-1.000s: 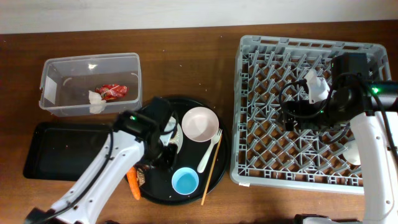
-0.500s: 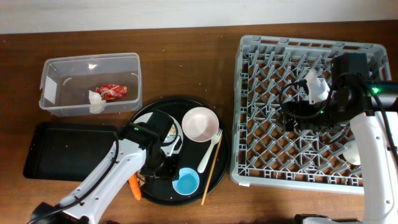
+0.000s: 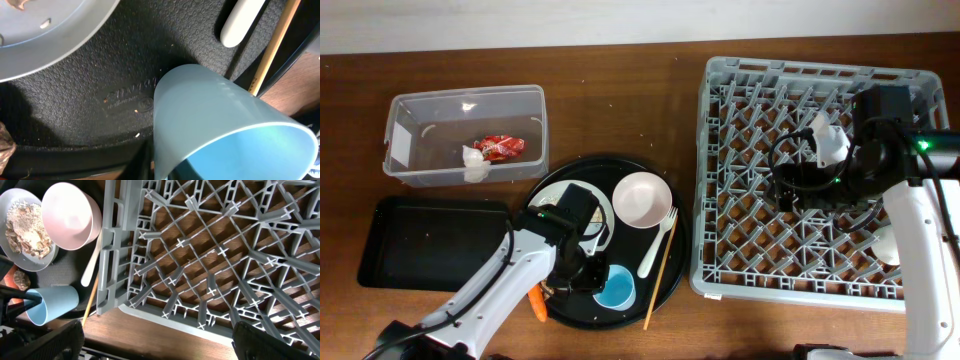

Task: Sort waste into correct bins and load items into the dishwasher rack
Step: 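Lift the blue cup and hand it to the right gripper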

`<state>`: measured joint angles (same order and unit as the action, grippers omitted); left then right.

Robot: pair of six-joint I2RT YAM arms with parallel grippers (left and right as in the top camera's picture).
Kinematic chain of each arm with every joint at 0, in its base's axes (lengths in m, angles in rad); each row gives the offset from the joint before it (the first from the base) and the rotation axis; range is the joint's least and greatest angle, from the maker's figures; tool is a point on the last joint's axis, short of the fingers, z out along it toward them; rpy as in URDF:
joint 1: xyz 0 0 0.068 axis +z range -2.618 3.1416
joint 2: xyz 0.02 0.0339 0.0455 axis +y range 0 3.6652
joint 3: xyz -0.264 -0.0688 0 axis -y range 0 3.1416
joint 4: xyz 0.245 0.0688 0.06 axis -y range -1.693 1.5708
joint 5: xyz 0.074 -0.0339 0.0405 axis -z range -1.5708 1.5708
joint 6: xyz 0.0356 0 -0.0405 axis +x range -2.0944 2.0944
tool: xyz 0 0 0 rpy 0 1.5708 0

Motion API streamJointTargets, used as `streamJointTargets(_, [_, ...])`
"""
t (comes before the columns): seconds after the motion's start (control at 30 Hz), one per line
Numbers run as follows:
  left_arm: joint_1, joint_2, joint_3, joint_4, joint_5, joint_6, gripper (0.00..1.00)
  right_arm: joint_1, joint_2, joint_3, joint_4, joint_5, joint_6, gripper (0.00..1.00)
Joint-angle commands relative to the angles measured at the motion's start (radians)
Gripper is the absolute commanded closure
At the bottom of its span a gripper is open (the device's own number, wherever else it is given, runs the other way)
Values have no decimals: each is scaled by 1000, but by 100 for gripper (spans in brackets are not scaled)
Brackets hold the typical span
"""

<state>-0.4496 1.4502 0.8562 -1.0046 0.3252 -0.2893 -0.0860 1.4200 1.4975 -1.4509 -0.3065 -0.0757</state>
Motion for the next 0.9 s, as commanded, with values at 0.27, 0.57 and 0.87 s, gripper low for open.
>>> streamJointTargets(0.27, [6,2,204,2,-2,-9,100,7,-3,4,2,8,-3,2])
streamJointTargets(0.57, [69,4,341,278,385,60,100,-45,-4,4,121,-190,5,2])
streamJointTargets(0.87, [68,36,341,565,668,127,100,-149,-4,4,108,-700,-284,2])
